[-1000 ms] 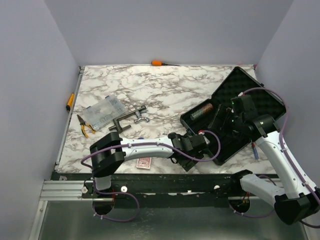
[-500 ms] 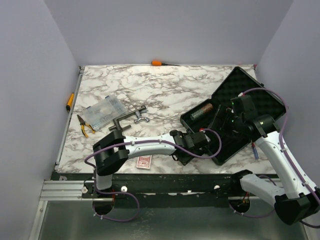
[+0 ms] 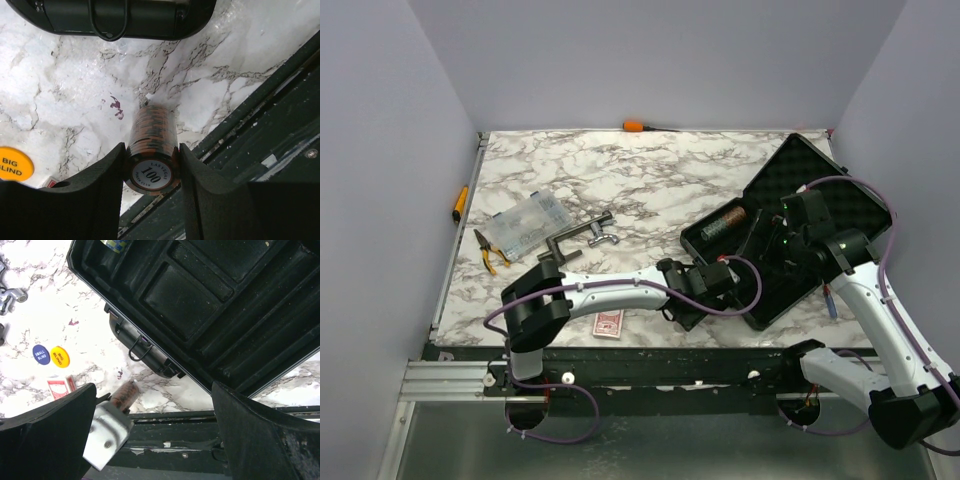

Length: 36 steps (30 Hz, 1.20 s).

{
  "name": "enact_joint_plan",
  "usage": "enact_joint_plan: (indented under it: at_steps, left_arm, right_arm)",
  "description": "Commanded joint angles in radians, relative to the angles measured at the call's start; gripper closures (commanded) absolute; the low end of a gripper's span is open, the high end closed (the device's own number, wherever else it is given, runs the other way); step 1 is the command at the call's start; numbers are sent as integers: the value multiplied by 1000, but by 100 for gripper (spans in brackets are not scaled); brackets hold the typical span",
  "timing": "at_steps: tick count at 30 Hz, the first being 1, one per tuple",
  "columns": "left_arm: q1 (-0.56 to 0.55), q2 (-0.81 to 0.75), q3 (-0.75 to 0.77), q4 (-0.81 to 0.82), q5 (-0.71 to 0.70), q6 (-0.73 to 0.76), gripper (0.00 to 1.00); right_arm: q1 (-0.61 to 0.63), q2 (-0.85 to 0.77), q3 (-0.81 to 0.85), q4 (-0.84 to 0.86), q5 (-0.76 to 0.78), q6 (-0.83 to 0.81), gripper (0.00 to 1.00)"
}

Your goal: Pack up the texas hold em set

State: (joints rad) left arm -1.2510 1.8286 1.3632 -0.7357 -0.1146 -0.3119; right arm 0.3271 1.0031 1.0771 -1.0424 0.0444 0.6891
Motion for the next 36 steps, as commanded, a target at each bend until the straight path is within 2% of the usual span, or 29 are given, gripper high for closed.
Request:
enact_joint_plan:
  at_steps: [1,12,23,30,36]
  left_arm:
    - [4,-114,19,-3,29,-28,100]
    - [30,-271,40,7,59,-58,100]
    - [94,-419,25,130,104,-130,100]
    - [211,-464,48,203,170,-342,100]
    - [304,-498,3,353,268,-543,100]
  right_arm:
    - [-3,-7,32,-9,-7,39,0]
    - [-2,-27,79,-52,19,168,0]
    - [-3,-67,115,-43,-38,349,0]
    - [-2,-112,87,58,-105,451,0]
    - [-2,-151,55,187,-118,494,0]
